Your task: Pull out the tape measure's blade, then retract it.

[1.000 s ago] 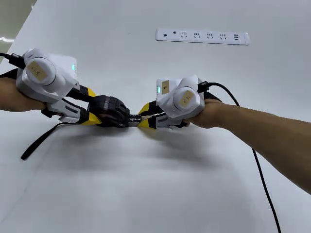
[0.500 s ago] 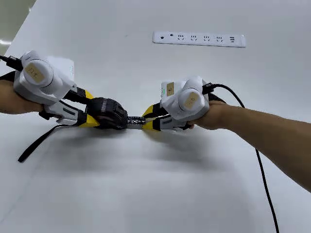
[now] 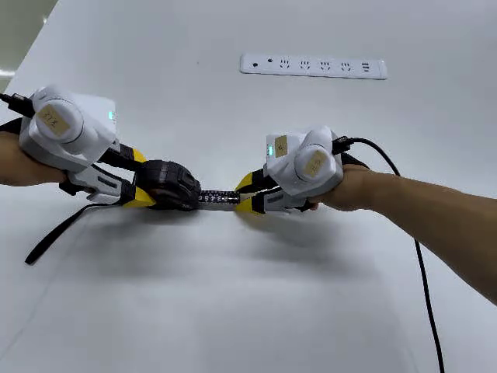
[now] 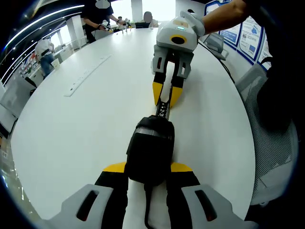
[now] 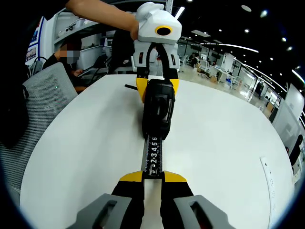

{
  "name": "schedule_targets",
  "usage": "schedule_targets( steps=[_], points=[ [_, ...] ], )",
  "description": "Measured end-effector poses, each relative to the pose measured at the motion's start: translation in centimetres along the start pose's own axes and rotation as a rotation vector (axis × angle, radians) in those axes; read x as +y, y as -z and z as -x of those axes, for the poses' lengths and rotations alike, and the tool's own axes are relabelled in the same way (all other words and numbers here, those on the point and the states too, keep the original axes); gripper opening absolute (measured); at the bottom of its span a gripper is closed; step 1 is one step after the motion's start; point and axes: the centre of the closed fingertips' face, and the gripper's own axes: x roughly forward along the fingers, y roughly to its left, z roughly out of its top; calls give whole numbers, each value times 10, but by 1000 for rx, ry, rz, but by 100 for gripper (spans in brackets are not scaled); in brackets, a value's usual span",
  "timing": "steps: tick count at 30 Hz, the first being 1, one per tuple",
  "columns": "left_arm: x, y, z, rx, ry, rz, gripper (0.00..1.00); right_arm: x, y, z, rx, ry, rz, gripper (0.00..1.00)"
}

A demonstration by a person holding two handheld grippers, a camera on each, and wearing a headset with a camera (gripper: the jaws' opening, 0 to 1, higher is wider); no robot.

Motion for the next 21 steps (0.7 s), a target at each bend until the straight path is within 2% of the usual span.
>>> schedule_targets(
  steps=[21],
  points=[
    [-1, 1, -1, 8, 1, 3, 25, -1, 17, 14, 28, -2, -5, 8]
  ],
)
